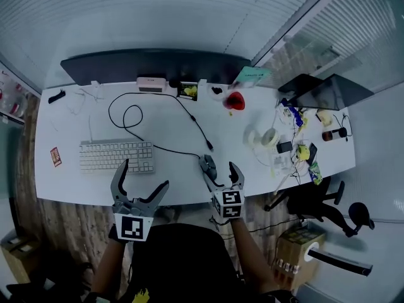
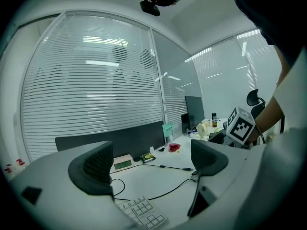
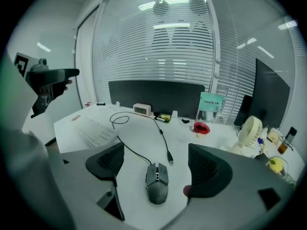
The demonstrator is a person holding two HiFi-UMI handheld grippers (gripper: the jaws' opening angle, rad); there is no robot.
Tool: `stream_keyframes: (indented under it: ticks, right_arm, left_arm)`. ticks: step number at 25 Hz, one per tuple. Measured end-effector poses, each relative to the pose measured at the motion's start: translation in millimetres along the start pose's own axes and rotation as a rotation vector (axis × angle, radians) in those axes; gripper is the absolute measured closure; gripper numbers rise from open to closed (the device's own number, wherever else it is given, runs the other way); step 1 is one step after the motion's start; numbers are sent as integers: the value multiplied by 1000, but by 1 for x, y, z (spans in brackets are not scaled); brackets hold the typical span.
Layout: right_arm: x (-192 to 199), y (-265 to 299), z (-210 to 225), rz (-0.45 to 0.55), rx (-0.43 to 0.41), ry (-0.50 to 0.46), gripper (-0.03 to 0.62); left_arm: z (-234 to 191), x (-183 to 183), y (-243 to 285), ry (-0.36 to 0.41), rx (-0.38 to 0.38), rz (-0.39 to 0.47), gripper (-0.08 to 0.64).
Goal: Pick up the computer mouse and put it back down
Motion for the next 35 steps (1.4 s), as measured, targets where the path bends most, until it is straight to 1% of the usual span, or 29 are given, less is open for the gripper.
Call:
stream_keyframes:
  ticks: [5,10,12,17,22,24,25,30,32,35]
  right_arm:
    - [38,28,-6,-80,-28,3,164]
    - [70,53,-15,-154,-57,6,170]
    - [81,60,-19,-184,-67,4,173]
    - [108,75,-18,-224,-55,23,190]
    - [118,85,-17,-259,-55,36,209]
    - [119,87,-18,-260,-55,48,252]
    - [119,88,-18,-260,-54,52,261]
    - [129,95,-21,-276,-51,50,262]
    - [133,97,-19,-275,-50,37,275]
    - [130,96,-18,-269,-53,25,287]
  left_arm:
    - [7,5,1,-28,-3,-15,51]
    - [10,10,-3,-24,4,-27,51]
    - [11,13,-5,-36,-2,-29,51]
    - [13,13,-9,-18,-5,-44,51]
    - [15,17,-12,-27,-15,-53,51]
    - [17,17,-13,-26,-11,-61,51]
    - [18,16,-13,-23,-9,-61,52]
    - [19,14,-15,-16,-11,-63,52]
    - [20,16,-16,-23,-16,-66,52]
    - [21,20,-17,-35,-18,-69,52]
Point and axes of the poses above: the fingertips, and each gripper's own axes: y forward along the fingers, z to its right, x out of its underside, the point moved 1 cm from there along -y, backward along the fingers, and after that the axes turned 9 degrees about -y, right-handed, at the moved point
